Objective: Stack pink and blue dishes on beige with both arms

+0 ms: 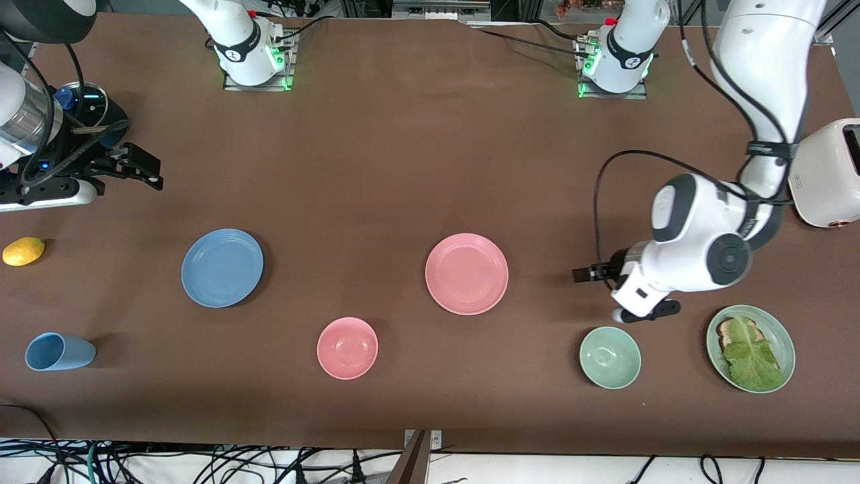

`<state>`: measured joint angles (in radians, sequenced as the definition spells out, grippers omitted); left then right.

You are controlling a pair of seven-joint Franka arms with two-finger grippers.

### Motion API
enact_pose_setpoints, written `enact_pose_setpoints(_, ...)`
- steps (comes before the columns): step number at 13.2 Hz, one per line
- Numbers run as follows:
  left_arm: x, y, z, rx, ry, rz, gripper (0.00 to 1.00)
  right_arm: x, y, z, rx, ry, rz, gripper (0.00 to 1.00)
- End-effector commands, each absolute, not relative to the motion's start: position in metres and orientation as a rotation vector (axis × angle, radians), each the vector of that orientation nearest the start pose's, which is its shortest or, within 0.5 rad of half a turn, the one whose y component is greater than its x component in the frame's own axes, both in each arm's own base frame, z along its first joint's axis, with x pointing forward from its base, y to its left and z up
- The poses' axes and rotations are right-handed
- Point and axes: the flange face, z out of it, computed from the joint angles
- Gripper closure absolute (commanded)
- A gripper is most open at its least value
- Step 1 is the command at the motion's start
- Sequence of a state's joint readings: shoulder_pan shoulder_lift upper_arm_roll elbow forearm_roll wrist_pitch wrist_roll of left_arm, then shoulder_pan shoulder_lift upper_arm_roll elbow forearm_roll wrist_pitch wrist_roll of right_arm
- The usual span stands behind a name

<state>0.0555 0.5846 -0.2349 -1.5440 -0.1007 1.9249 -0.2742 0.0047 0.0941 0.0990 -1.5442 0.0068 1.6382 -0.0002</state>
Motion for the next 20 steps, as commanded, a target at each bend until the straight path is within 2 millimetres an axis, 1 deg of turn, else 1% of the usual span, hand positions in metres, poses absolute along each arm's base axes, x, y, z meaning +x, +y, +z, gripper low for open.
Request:
enact_pose_setpoints(1,0.666,-0.052,0.326,-3.263,-0.121,0.414,0.00,0.579,0.071,0.598,-3.113,-0.165,-0.017,0.00)
enact_pose_setpoints(2,0.663,-0.041,0.331,-3.241,-0.084,0.425,0.00,0.578,0.076,0.599,-3.116,-0.183,-0.020,0.00)
enact_pose_setpoints(3,0.661,-0.025,0.340,-3.221,-0.073,0.422,0.00,0.578,0.078,0.599,-3.117,-0.188,-0.020,0.00)
enact_pose_setpoints(4,0.660,-0.012,0.343,-3.196,-0.058,0.420,0.00,0.577,0.081,0.599,-3.117,-0.188,-0.020,0.00)
enact_pose_setpoints(5,0.659,-0.003,0.352,-3.174,-0.036,0.408,0.00,0.576,0.085,0.602,-3.119,-0.193,-0.028,0.00)
enact_pose_setpoints(6,0.658,0.009,0.358,-3.157,-0.044,0.396,0.00,0.574,0.089,0.602,-3.123,-0.203,-0.024,0.00)
enact_pose_setpoints(7,0.657,0.016,0.365,-3.156,-0.046,0.388,0.00,0.571,0.099,0.604,-3.135,-0.217,-0.029,0.00)
enact_pose_setpoints(9,0.651,0.018,0.380,-3.142,-0.043,0.407,0.00,0.567,0.119,0.607,-3.186,-0.254,-0.050,0.00)
enact_pose_setpoints(10,0.647,0.019,0.396,-3.121,-0.038,0.389,0.00,0.566,0.122,0.606,-3.198,-0.259,-0.052,0.00)
enact_pose_setpoints(11,0.644,0.020,0.407,-3.103,-0.033,0.377,0.00,0.566,0.121,0.607,-3.194,-0.251,-0.053,0.00)
enact_pose_setpoints(13,0.631,0.017,0.448,-3.078,-0.043,0.316,0.00,0.567,0.118,0.607,-3.199,-0.244,-0.054,0.00)
enact_pose_setpoints(15,0.614,0.018,0.484,-3.084,-0.075,0.307,0.00,0.569,0.111,0.606,-3.196,-0.224,-0.047,0.00)
enact_pose_setpoints(16,0.607,0.011,0.503,-3.112,-0.079,0.276,0.00,0.570,0.105,0.606,-3.192,-0.208,-0.045,0.00)
enact_pose_setpoints(18,0.592,-0.008,0.534,-3.131,-0.049,0.211,0.00,0.571,0.103,0.603,-3.192,-0.209,-0.037,0.00)
enact_pose_setpoints(19,0.585,-0.018,0.547,-3.128,-0.036,0.177,0.00,0.574,0.091,0.601,-3.193,-0.189,-0.030,0.00)
enact_pose_setpoints(20,0.582,-0.023,0.556,-3.129,-0.022,0.153,0.00,0.578,0.077,0.599,-3.194,-0.170,-0.028,0.00)
